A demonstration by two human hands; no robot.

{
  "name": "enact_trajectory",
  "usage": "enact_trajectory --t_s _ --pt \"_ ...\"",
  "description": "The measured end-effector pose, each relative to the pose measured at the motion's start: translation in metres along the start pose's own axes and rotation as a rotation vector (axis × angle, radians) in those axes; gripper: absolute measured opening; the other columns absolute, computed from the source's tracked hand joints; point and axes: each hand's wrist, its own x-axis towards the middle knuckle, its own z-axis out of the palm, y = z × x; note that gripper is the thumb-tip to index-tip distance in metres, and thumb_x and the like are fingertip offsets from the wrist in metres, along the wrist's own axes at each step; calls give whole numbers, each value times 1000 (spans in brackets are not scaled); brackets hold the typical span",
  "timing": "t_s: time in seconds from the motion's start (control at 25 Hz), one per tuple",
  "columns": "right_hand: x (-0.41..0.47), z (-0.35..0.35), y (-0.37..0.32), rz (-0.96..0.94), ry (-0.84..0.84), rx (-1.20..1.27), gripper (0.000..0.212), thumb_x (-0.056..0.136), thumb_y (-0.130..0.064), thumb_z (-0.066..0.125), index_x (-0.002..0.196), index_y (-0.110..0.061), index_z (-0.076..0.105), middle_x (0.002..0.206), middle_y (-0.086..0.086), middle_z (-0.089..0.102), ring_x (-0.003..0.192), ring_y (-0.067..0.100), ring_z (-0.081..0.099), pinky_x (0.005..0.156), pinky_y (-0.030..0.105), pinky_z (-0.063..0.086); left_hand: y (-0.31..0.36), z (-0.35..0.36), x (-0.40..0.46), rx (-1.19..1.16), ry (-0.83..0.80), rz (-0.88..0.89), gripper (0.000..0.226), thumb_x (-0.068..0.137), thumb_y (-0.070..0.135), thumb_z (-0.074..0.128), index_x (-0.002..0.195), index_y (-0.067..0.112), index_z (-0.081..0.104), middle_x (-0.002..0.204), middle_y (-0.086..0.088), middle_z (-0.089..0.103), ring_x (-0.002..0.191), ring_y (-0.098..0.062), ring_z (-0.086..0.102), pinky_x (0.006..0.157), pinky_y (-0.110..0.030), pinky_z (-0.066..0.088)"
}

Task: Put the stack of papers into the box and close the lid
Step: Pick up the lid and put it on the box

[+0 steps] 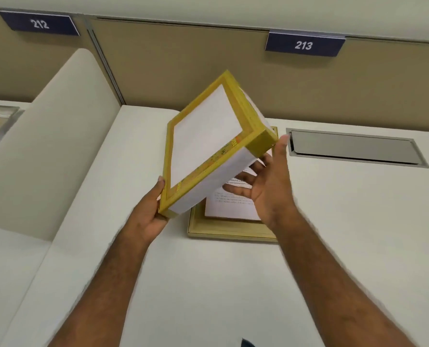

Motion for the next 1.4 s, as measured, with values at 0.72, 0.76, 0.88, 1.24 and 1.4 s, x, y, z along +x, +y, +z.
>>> enact_trajectory --t_s 0.72,0.76,0.88,1.24,1.4 --pt "6 -172 9 143 241 -515 39 101 -26 72 138 -15 71 122 10 81 101 23 71 81 36 53 -37 37 33 697 -26 326 43 106 42 60 146 26 64 110 13 72 112 -15 70 86 -26 56" --pt "5 -176 15 145 249 -527 41 99 -27 73 139 -16 71 121 10 81 102 24 72 82 37 55 -42 35 34 711 -21 326 43 106 41 60 146 26 64 108 15 71 113 -16 70 84 -24 55" --pt "0 -184 31 151 265 -578 43 98 -27 76 139 -19 70 116 10 83 104 27 75 93 47 60 -55 23 33 770 24 338 43 106 43 58 147 28 63 116 5 75 116 -21 70 92 -31 57" --pt "-21 -195 65 106 308 -798 39 97 -36 78 132 -22 71 101 11 81 101 34 78 88 55 66 -80 1 13 968 100 383 40 108 41 54 141 22 69 114 -3 77 106 -28 72 86 -33 56" --pt "-19 -198 76 72 346 -1085 44 96 -47 74 131 -20 73 96 3 79 86 24 72 72 29 55 -88 3 8 1039 178 398 40 106 40 58 134 15 72 114 -8 77 103 -29 69 88 -35 52"
